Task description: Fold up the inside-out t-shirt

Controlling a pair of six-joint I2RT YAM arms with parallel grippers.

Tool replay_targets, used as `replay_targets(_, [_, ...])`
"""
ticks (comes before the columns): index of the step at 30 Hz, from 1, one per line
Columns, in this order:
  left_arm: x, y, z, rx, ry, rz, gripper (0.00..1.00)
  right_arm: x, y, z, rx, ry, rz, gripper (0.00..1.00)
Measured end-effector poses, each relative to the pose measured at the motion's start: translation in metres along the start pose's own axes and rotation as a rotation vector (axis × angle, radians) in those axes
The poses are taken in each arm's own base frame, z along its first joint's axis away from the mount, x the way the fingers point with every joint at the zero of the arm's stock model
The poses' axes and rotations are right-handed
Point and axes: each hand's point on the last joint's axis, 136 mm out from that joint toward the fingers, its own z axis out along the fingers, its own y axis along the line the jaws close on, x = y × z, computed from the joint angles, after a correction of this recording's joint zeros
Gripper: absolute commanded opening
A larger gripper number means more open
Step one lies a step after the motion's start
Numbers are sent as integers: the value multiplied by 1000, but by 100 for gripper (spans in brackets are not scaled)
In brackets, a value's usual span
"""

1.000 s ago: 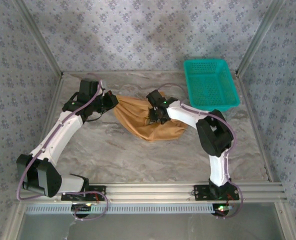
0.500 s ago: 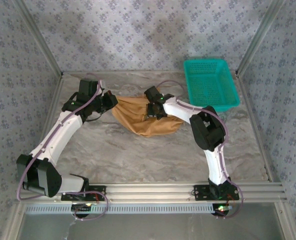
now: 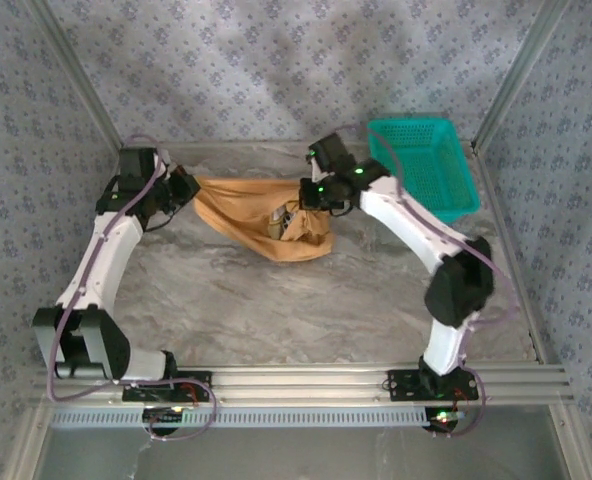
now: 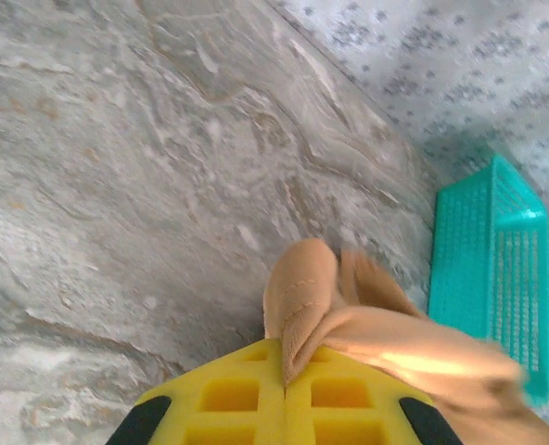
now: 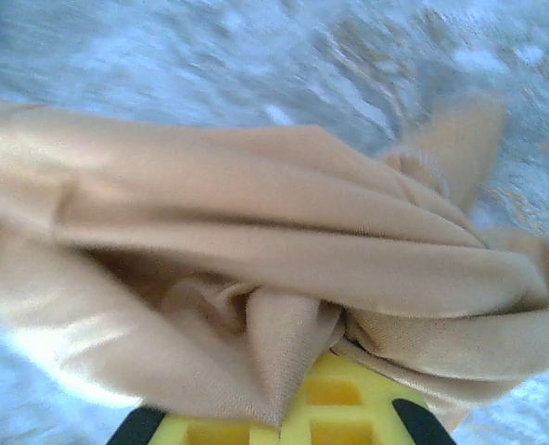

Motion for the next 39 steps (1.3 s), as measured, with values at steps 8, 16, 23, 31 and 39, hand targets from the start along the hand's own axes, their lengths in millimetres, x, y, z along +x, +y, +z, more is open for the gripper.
replay_targets(8, [1,76,42,-110,75,-134,0,-11,4,-143,-297,-220,43,0])
replay_targets(16, [61,130,59,-212,178,-189,0,58,-69,-58,-185,-33,167,0])
replay_targets(23, [87,75,17,-158,72,35,20,179,-109,19,-24,250,176,0])
replay_targets(31, [112,44,-7,-160,53,223,60,242,-92,32,10,382,66,46])
replay_targets(39, [175,-21,26,-98,221,430,70,196,-119,-14,71,128,182,77])
